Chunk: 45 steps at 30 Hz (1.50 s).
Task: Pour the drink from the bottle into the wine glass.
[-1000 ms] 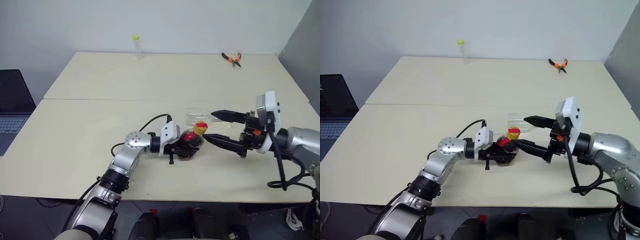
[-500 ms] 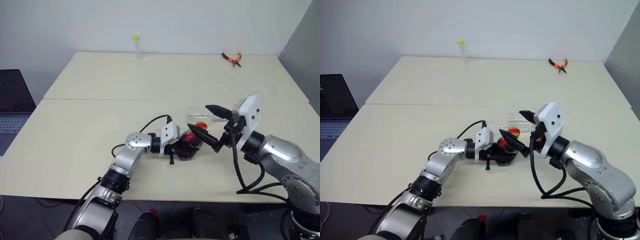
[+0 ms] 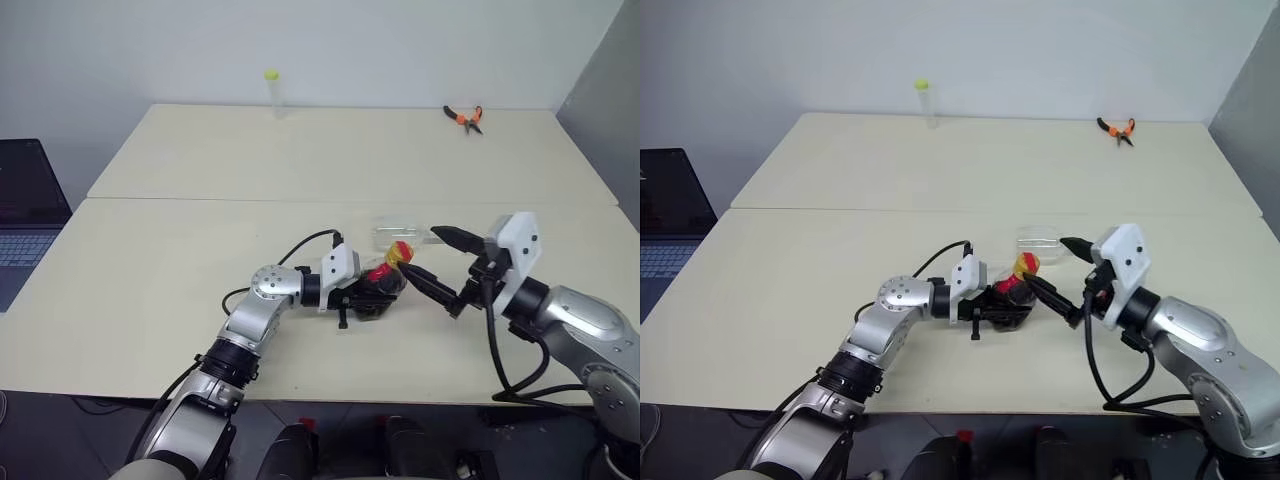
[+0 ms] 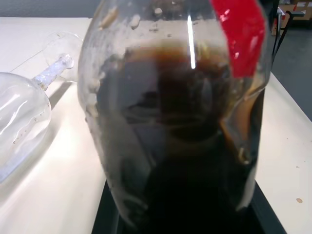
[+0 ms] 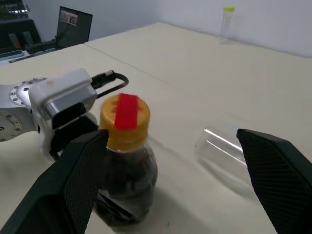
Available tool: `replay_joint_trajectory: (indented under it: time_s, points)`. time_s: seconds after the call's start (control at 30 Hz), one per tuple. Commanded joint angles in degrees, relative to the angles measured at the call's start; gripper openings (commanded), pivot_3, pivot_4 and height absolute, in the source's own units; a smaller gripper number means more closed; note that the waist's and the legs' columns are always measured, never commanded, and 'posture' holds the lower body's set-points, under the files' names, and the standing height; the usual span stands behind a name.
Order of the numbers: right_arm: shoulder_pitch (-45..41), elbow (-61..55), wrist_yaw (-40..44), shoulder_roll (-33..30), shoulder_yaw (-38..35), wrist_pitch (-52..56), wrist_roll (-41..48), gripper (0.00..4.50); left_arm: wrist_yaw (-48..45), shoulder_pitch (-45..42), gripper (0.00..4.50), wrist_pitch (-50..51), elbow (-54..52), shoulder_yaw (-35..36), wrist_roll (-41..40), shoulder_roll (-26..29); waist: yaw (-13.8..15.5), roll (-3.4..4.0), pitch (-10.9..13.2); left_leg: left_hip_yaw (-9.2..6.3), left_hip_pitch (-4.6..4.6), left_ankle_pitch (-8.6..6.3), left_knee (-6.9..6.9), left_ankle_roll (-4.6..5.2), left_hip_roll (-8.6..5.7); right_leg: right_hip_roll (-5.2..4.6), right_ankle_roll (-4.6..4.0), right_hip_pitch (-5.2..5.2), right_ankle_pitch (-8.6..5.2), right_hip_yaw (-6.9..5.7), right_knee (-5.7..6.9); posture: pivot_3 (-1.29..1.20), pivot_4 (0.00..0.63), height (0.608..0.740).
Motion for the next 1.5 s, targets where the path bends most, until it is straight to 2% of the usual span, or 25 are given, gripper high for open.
replay_joint_trajectory:
  time_s: [0.03,0.2,0.37,0.53,0.7,0.83,1.13,1.3,1.5]
  points:
    - [1.33,-2.10,1.89,-1.89,-4.69,1.41,6.26,4.50,-0.28,-0.60,0.90,-1.29,-1.53,0.90,-0.67,-0.18,0.00,0.00,0.00,-0.01,0.00,0.00,0.00,0.00,0.01,0.01,0.00,0.00,0.00,-0.01,0.00,0.00,0.150,0.740]
    - [-1.18,-4.71,0.25,-2.64,-3.08,2.51,11.33,4.50,-0.48,-0.71,0.90,-1.40,-1.30,0.83,-0.53,-0.25,-0.16,0.00,0.00,0.01,0.02,0.00,-0.01,0.00,0.03,0.02,0.00,0.01,0.00,0.01,0.01,0.00,0.150,0.740]
    - [-6.30,-4.53,-4.80,-0.59,4.56,1.07,3.74,4.50,-0.57,-0.79,0.90,-1.43,-1.16,0.79,-0.48,-0.34,-0.17,0.00,0.00,-0.04,0.04,0.00,-0.01,0.00,0.05,0.05,0.00,0.02,0.00,0.00,0.03,0.00,0.150,0.740]
    - [-7.46,-2.05,-5.80,0.81,9.92,-1.74,-3.90,4.50,-0.56,-0.95,0.90,-1.47,-1.03,0.70,-0.42,-0.43,-0.13,0.00,0.00,0.01,0.01,0.00,0.02,-0.01,-0.03,-0.01,0.01,0.01,0.00,0.02,-0.02,0.00,0.150,0.740]
    - [-6.33,-0.19,-5.10,2.32,7.54,-2.83,-4.28,4.50,-0.47,-0.68,0.90,-1.46,-1.26,0.69,-0.37,-0.35,-0.13,0.00,0.00,0.00,0.01,0.01,0.01,-0.01,-0.01,-0.01,0.01,0.01,0.00,0.01,-0.01,0.00,0.150,0.740]
    - [-5.12,0.08,-4.79,3.48,2.86,-2.34,0.39,4.50,-0.38,-0.43,0.90,-1.45,-1.41,0.63,-0.30,-0.25,-0.12,0.00,0.00,0.00,0.01,0.00,0.01,-0.01,-0.01,-0.01,0.01,0.01,0.00,0.01,-0.01,0.00,0.150,0.740]
    - [-0.76,0.07,-2.90,-0.37,-0.46,-0.43,1.37,4.50,-0.68,-0.48,0.90,-1.66,-1.24,0.46,-0.16,-0.23,-0.19,0.00,0.00,0.01,0.02,0.00,0.00,0.00,0.00,0.01,0.01,0.01,-0.01,0.01,0.01,0.00,0.150,0.740]
    - [-3.94,-1.56,-4.47,2.18,-2.47,-0.27,9.37,4.50,-0.65,-0.43,0.90,-1.73,-1.15,0.50,-0.12,-0.20,-0.26,0.00,0.00,0.02,0.03,0.00,-0.01,0.00,0.01,0.02,0.01,0.01,0.00,0.02,0.02,0.00,0.150,0.740]
    - [-7.30,-3.35,-6.23,1.48,-0.91,0.78,13.67,4.50,-0.67,-0.60,0.90,-1.89,-0.71,0.54,0.01,-0.28,-0.14,0.00,0.00,0.00,0.02,0.00,0.00,0.00,0.00,0.00,0.01,0.01,0.00,0.02,0.01,0.00,0.150,0.740]
